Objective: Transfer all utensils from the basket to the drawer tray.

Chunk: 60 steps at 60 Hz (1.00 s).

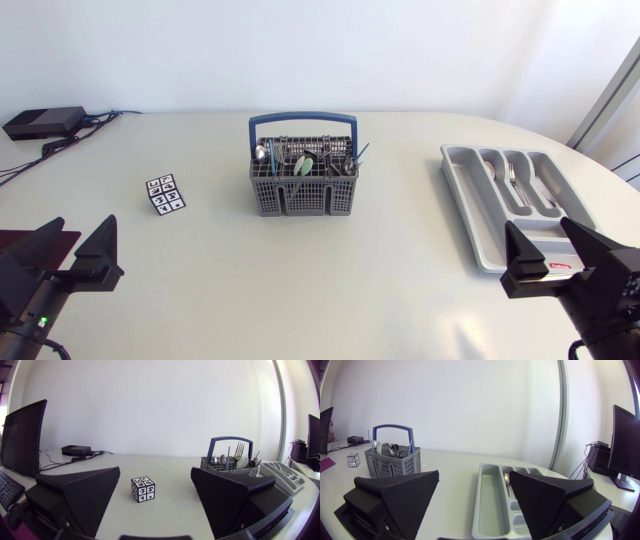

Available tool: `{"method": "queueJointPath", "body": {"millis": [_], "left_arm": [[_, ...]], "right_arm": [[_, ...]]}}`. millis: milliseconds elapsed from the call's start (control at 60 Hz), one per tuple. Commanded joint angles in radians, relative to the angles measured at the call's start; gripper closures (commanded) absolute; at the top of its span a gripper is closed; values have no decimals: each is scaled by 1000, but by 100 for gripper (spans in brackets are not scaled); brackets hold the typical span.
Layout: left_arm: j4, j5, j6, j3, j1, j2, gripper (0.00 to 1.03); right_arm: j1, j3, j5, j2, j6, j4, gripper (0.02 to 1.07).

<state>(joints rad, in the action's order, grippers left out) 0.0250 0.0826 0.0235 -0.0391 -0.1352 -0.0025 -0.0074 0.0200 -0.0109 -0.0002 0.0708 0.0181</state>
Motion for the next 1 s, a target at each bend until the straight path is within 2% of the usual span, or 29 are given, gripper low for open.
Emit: {"method": "queueJointPath", "body": {"millis": [0,83,183,350,433,600,767,983], "left_arm": [[-2,14,7,41,-1,-8,4],[1,14,18,42,3,-8,4],[1,14,89,42,28,-10,4],[-10,13,87,41,42,-7,4],[-25,-47,87,39,42,-8,4],[1,-55,98,33,22,-13,4],[-48,-53,118,-87,19,-11,4],[-69,-53,158,-248,74,82,5]], "right_arm": [[12,-20,-1,-6,-29,-12,6],[27,-20,-1,-6,-26,-12,6],[26,-20,0,-6,-26,-12,6],[7,-20,0,-4,-22,-7,6],[4,-20,0,-4,-23,-7,6],[37,-20,6,-7,-48,-32,6],[41,11,25,-6,-54,-46,6],[53,70,25,19,-54,-56,6]]}}
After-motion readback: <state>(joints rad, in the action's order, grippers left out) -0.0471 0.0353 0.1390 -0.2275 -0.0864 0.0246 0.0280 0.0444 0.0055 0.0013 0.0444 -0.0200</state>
